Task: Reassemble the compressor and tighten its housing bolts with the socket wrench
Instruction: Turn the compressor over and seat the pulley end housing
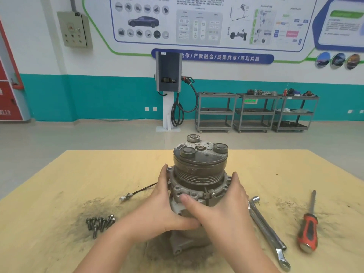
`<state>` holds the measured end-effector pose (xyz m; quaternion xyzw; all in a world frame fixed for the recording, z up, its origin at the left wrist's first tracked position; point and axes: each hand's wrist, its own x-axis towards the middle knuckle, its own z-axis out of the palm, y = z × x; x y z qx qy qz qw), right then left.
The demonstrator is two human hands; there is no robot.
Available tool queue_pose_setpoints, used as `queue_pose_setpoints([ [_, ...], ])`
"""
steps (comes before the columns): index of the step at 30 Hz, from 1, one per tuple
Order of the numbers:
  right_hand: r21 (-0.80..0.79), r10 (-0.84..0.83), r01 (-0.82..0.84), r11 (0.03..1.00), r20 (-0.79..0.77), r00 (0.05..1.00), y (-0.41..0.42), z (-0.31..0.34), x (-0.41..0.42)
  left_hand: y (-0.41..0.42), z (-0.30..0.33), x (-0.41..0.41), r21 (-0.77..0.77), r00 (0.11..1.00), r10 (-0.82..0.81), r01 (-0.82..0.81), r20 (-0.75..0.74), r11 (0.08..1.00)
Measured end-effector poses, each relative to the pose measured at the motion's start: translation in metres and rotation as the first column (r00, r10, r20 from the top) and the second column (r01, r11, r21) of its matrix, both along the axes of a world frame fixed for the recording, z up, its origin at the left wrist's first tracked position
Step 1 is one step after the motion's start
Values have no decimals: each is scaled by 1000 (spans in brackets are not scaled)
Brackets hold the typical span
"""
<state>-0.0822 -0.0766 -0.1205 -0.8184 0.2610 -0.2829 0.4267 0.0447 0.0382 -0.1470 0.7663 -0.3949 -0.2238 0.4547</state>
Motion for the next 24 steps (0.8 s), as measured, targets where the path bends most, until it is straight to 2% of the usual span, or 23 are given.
queue_pose_setpoints([
  [3, 14, -28, 29, 999, -50, 998, -10, 11, 9, 0, 5, -1, 8, 1000, 2, -2, -16, 1000],
  [7, 47, 33, -28, 999, -99, 995, -15, 20, 10, 0, 13, -3, 25, 999, -12, 13, -33, 1000],
  [13, -102, -98, 82, 991, -163, 982, -13, 14, 18, -1, 11, -1, 37, 997, -29, 31, -66, 999],
  [15, -178, -127, 91, 980, -201, 971, -15, 15, 20, -2, 9, -3, -9, 997, -34, 33, -74, 999],
  [17, -170, -89, 52, 984, -215, 973, -18, 17, 21, -3, 7, -6, -68, 998, -18, 14, -60, 998],
  [21, -226, -26, -7, 974, -144, 989, -21, 12, 19, -3, 3, -7, -93, 999, 18, -23, -45, 995],
  [24, -253, -16, 1, 967, -60, 998, -21, 8, 17, -3, 1, -6, -43, 995, 87, -85, 46, 995],
])
